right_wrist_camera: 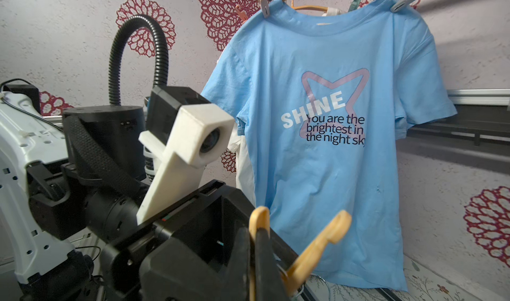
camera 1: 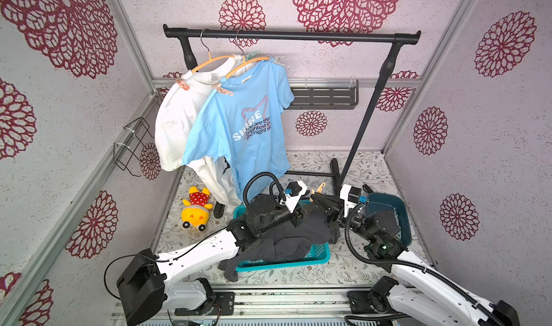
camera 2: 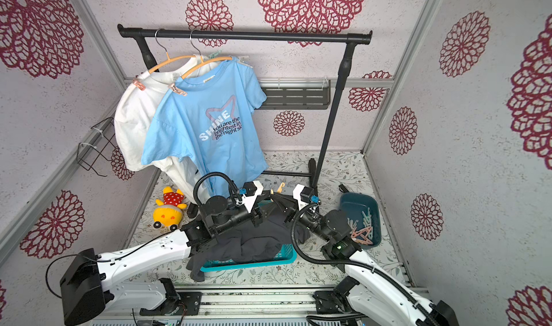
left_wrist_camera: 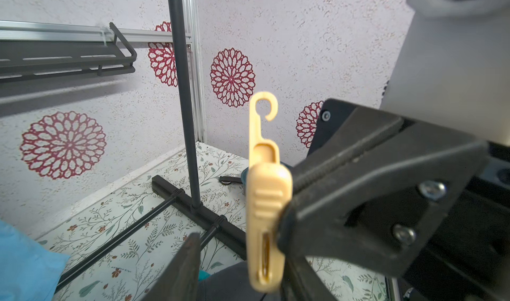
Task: Use clothespins to secure the t-shirt on both sides of the hanger
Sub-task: Open the clothespin.
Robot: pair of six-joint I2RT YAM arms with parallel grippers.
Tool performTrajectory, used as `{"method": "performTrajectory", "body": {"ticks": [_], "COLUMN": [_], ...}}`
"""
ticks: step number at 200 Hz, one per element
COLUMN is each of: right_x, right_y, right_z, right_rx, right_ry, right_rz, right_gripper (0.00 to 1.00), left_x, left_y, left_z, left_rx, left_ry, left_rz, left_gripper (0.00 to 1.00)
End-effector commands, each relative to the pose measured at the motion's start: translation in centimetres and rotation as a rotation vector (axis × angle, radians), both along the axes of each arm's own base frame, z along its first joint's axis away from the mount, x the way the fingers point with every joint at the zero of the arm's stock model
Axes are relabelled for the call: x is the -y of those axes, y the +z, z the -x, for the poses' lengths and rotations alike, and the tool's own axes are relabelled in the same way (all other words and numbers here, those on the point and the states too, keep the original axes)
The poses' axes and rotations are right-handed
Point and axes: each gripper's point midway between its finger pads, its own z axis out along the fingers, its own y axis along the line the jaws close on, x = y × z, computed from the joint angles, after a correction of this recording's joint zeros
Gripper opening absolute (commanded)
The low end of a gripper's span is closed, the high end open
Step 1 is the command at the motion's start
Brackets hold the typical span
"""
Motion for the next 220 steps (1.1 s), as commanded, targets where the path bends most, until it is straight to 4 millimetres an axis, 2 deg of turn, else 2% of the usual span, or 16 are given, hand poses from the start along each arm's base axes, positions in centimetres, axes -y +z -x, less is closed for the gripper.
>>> {"method": "performTrajectory", "body": {"ticks": [1,32,56,73,88,99,109,124,145,156,172,182,194,220], "right_x": [0.1,-0.2,-0.2,0.1,0.8,1.2,1.5,2.8,5.7,7.5,10.7,11.7,11.3,7.9], "right_y": [1.5,1.2,1.0,0.7,0.7,0.6,0.6,0.7,0.6,-0.1,-1.6,-2.5,-3.1,-3.0], "right_z": [0.8,0.6,0.3,0.0,-0.5,-0.7,-0.8,-1.0,-1.2,-1.5,-2.3,-2.3,-1.7,-0.2], "right_rx": [0.037,0.026,0.015,-0.007,-0.028,-0.039,-0.059,-0.117,-0.204,-0.281,-0.438,-0.510,-0.574,-0.677], "right_ry": [0.015,0.016,0.002,-0.027,-0.077,-0.104,-0.122,-0.174,-0.288,-0.370,-0.540,-0.597,-0.566,-0.368], "right_rz": [-0.047,-0.046,-0.043,-0.038,-0.040,-0.031,-0.027,-0.051,-0.096,-0.110,-0.104,-0.067,-0.011,0.028], "right_gripper": [0.00,0.00,0.00,0.00,0.10,0.21,0.36,0.64,0.85,0.89,0.97,0.97,0.97,0.97], "left_x": [0.3,0.4,0.4,0.2,-0.4,-0.7,-1.2,-2.1,-3.2,-4.0,-4.7,-4.7,-4.5,-4.5], "left_y": [1.9,1.2,0.7,0.7,0.4,-0.1,-0.4,-1.1,-2.5,-3.0,-2.4,-1.9,-1.7,-1.8], "left_z": [0.3,0.2,0.1,0.0,-0.2,-0.3,-0.5,-0.7,-0.7,-1.0,-1.1,-0.8,-0.3,0.2], "left_rx": [0.028,0.018,0.016,0.034,0.047,0.058,0.051,0.026,0.039,0.049,0.055,0.061,0.065,0.077], "left_ry": [-0.013,-0.008,-0.006,0.006,0.034,0.050,0.074,0.107,0.127,0.162,0.190,0.175,0.146,0.120], "left_rz": [0.046,0.022,-0.003,-0.016,-0.037,-0.075,-0.114,-0.191,-0.318,-0.366,-0.377,-0.370,-0.373,-0.385], "left_gripper": [0.42,0.23,0.19,0.12,0.09,0.05,0.00,0.00,0.00,0.00,0.00,0.00,0.00,0.00]}}
